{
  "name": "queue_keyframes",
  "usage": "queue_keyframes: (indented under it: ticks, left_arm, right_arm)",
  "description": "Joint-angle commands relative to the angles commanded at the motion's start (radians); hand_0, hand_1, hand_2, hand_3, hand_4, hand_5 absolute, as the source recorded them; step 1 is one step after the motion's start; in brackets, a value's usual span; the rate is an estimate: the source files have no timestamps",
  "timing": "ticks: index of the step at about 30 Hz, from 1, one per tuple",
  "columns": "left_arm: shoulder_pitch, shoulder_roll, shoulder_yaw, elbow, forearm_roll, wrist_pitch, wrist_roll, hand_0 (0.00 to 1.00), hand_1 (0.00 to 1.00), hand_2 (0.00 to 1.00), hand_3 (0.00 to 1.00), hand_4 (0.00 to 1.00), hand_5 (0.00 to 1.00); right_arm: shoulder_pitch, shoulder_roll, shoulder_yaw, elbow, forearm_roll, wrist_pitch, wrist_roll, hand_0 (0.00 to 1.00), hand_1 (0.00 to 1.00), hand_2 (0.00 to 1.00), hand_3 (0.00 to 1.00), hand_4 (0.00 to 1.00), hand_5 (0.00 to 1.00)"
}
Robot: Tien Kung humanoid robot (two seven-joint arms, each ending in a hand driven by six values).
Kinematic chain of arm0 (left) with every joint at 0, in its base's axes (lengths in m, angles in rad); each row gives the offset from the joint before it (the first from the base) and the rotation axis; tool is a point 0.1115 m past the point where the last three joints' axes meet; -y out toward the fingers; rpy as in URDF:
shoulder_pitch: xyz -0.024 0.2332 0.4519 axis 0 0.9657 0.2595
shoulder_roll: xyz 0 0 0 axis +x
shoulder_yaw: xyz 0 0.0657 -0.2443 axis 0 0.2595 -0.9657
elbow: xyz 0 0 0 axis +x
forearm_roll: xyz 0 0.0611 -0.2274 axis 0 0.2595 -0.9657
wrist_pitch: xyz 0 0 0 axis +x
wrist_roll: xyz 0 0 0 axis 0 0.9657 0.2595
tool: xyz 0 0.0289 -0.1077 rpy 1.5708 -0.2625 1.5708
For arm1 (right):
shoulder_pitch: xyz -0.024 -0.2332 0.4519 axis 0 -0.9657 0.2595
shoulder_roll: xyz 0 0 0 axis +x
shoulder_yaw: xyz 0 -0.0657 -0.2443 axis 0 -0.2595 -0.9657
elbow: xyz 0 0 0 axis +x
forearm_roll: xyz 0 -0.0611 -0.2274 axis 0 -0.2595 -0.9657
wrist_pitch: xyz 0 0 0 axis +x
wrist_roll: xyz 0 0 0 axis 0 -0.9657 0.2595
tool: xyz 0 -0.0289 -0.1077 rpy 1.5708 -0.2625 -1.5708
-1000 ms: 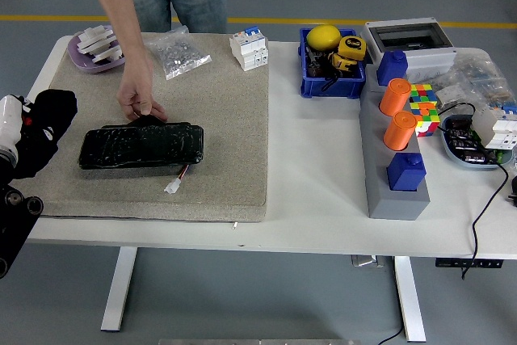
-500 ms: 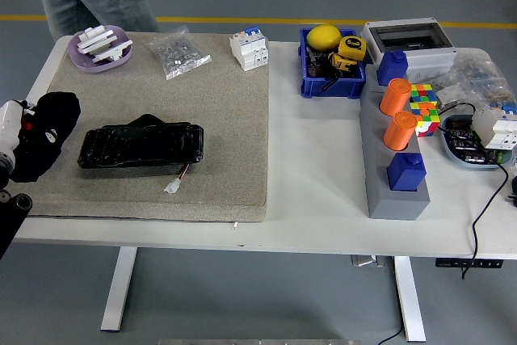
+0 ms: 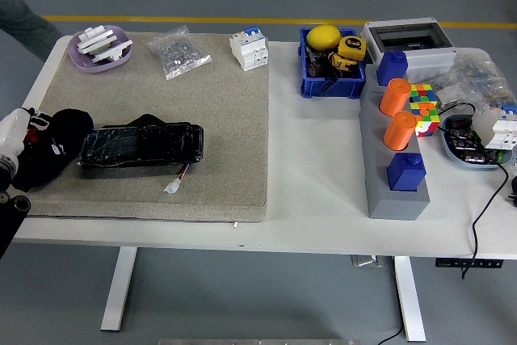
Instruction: Pick the rag up,wipe the panel,place it on the desk
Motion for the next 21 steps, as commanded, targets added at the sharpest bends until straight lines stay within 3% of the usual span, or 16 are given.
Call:
queue_keyframes:
  ticks: [15,17,18,21]
  left_arm:
    - [0.03,0.004,-0.073,-0.069,0.035,-0.049,0.024,0.732,0.832,0.842,0.81,0.998,0.244]
    - [0.038,0.003,-0.099,-0.076,0.004,-0.056,0.007,0.732,0.832,0.842,0.81,0.998,0.244]
    - [0.042,0.003,-0.108,-0.079,-0.017,-0.057,-0.006,0.743,0.844,0.849,0.827,0.998,0.337]
    - [0.055,0.004,-0.134,-0.097,-0.093,-0.036,-0.06,0.743,0.844,0.849,0.827,0.998,0.337]
  right_arm:
    - [-0.001,0.001,0.005,0.0,-0.001,-0.001,0.002,0.736,0.531,0.653,0.62,0.998,0.609]
    - [-0.002,0.002,0.004,0.0,0.0,-0.001,0.002,0.736,0.531,0.653,0.62,0.998,0.609]
    - [-0.002,0.002,0.005,0.0,-0.001,-0.001,0.002,0.736,0.531,0.653,0.621,0.998,0.607]
    - [-0.003,0.001,0.005,-0.001,-0.001,-0.001,0.002,0.736,0.531,0.653,0.621,0.998,0.607]
